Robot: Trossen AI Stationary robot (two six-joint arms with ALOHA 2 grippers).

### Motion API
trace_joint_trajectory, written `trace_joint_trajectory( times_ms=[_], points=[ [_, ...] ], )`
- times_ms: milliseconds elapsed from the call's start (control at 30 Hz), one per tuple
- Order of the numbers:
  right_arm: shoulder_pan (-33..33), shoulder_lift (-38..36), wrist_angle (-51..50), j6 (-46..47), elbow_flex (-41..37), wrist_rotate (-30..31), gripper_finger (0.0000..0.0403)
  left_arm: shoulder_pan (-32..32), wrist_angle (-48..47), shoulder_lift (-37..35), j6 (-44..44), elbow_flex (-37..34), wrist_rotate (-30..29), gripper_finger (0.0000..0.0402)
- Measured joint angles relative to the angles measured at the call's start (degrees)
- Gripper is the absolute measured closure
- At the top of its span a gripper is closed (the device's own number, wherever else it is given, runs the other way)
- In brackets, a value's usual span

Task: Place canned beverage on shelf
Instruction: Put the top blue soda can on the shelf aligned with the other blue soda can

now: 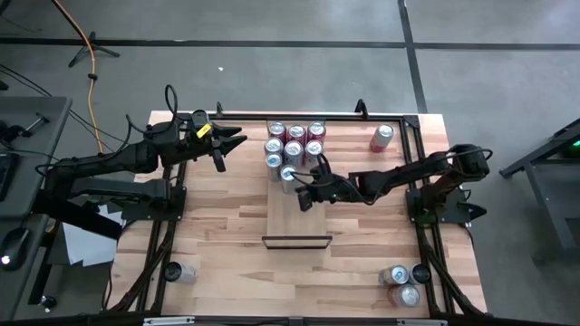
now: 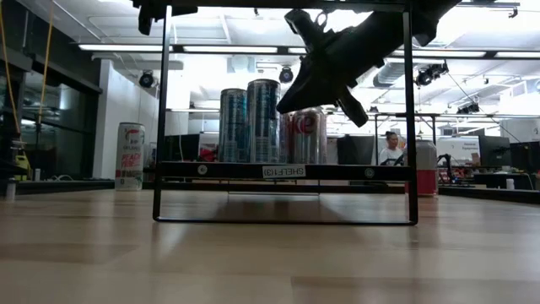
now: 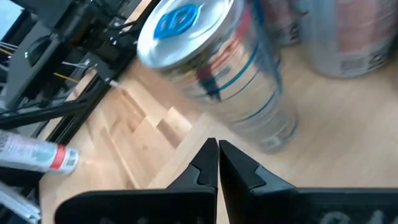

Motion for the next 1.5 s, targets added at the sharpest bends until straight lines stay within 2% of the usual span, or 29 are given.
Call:
trace_joint_trajectory(
  times_ms=[267,567,733,1500],
  points=[
    [0.25,2.45,6.32,1.1,0.44,-5.53,0.0403,0.02,0.02,0.05,0.0,0.0,0.0,0.03],
    [-1.62,5.22,5.04,0.66,2.89,-1.33,0.0403,0.02,0.02,0.26,0.0,0.0,0.0,0.03],
    [-3.89,5.22,4.8,0.53,2.89,-4.34,0.0403,0.01,0.04,0.26,0.0,0.0,0.0,0.03],
    [-7.14,5.22,4.81,-1.67,2.89,-3.83,0.0403,0.02,-0.24,0.26,0.02,0.0,0.01,0.03]
  ],
)
